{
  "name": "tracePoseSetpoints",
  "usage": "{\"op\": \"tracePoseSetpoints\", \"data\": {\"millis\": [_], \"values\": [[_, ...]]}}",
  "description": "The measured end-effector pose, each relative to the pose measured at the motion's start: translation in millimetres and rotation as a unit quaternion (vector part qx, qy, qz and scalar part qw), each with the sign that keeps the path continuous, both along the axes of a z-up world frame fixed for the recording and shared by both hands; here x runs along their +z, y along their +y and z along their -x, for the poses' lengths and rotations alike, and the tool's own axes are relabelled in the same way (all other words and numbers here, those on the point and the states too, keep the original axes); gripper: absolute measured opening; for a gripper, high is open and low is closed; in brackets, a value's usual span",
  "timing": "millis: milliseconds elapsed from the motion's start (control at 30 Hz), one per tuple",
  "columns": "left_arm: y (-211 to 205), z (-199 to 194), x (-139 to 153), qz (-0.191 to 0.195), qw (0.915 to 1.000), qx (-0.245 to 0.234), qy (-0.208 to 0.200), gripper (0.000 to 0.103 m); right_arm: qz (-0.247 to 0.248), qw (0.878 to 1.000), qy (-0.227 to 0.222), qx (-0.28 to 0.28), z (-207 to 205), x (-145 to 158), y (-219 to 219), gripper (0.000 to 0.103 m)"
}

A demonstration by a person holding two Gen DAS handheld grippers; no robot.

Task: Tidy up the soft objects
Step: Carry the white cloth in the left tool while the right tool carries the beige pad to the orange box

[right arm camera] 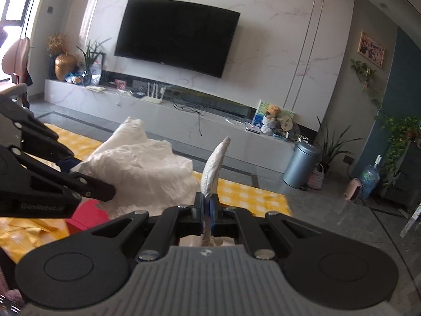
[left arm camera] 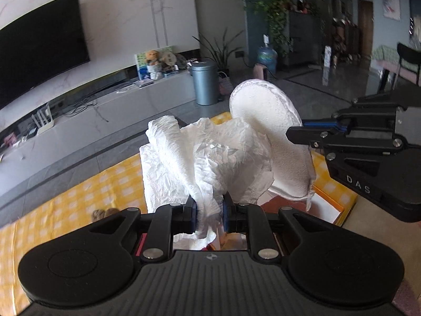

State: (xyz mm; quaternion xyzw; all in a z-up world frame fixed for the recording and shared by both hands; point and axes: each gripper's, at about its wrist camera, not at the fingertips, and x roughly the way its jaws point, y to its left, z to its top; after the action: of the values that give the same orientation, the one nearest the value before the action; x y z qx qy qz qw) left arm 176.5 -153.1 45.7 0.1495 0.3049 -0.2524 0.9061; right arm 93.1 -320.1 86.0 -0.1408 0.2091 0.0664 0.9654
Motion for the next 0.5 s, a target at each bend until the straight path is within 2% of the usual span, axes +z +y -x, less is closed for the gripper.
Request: {"op": "tracePoseSetpoints", "data": {"millis": [200, 400, 500], "values": [[-23.9, -31.1, -27.9, -0.034, 0.9987, -0.036, 0.014, 0.02, -0.015, 1.0, 0.024, -0.012, -33.6, -18.0, -21.9, 0.001], [-44.7, -58.9, -71.4, -0.086, 0.9938, -0.053, 0.047, 0.02, -0.012, 0.998, 0.052, -0.017, -68.4, -50.4, -30.3, 0.001], [-53.3, -68.2, -92.0, -0.123, 0.9893, -0.061, 0.05, 0.02, -0.007, 0.998, 0.067, -0.019, -82.5, -67.7, -29.1, 0.001]]}}
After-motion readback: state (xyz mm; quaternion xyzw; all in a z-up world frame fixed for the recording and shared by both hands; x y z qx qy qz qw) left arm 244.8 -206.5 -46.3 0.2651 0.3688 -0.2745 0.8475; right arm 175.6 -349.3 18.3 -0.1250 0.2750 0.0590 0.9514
